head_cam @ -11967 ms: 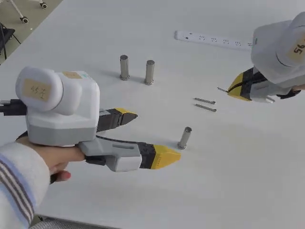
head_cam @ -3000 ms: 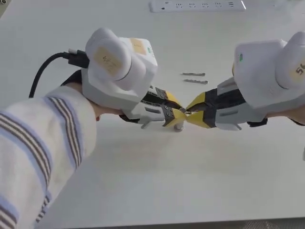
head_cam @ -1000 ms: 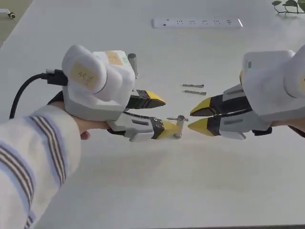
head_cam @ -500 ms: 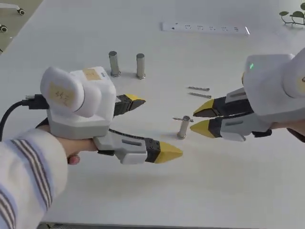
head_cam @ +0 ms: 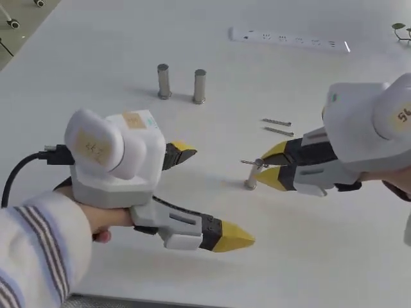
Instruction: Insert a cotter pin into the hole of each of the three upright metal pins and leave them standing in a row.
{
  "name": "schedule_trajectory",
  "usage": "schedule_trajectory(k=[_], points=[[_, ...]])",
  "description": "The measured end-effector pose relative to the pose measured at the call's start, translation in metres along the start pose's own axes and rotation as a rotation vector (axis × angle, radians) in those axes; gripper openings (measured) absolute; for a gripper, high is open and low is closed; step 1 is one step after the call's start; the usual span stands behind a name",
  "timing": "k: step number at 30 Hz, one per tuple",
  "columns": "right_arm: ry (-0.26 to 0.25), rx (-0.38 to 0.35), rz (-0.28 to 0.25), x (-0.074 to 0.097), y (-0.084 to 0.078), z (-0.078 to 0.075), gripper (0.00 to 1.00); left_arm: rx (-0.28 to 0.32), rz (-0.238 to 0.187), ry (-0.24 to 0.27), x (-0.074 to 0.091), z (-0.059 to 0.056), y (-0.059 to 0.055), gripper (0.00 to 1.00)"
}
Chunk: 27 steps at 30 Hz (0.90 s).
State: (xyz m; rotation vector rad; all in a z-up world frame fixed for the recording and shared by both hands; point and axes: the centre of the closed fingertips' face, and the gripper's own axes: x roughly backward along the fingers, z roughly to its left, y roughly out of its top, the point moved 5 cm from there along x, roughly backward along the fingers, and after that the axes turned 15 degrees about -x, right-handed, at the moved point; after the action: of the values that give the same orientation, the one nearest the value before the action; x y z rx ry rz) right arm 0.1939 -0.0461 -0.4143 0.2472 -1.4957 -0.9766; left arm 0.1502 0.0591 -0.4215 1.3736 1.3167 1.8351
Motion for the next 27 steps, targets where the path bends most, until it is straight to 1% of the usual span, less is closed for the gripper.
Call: schedule_trajectory(k=[4,14,17,20,22,24,26,27], points=[[0.004,-0.009,0.0,-0.002,-0.001,-0.001,0.08,0.0,-0.014,0.001,0.001,0.001,0.001,0.99],[0.011,-0.019,0.004,-0.004,0.0,-0.002,0.05,0.003,0.003,0.012,0.003,0.005,-0.004,0.99],[0.014,-0.011,0.008,-0.005,0.001,-0.001,0.05,0.019,0.016,0.012,0.003,0.007,-0.008,0.97],[0.018,-0.002,0.017,-0.005,0.001,-0.001,0.05,0.021,0.022,0.015,0.005,0.008,-0.01,0.97],[0.028,0.005,0.019,-0.005,0.001,0.0,0.04,0.021,0.024,0.03,0.006,0.01,-0.011,0.97],[0.026,-0.006,0.024,-0.005,0.002,-0.001,0.04,0.043,0.028,0.04,0.008,0.013,-0.013,0.98],[0.021,-0.001,0.025,-0.005,0.003,-0.001,0.04,0.046,0.025,0.046,0.009,0.015,-0.014,0.98],[0.018,0.014,0.027,-0.006,0.005,0.0,0.04,0.045,0.027,0.056,0.01,0.017,-0.014,0.98]])
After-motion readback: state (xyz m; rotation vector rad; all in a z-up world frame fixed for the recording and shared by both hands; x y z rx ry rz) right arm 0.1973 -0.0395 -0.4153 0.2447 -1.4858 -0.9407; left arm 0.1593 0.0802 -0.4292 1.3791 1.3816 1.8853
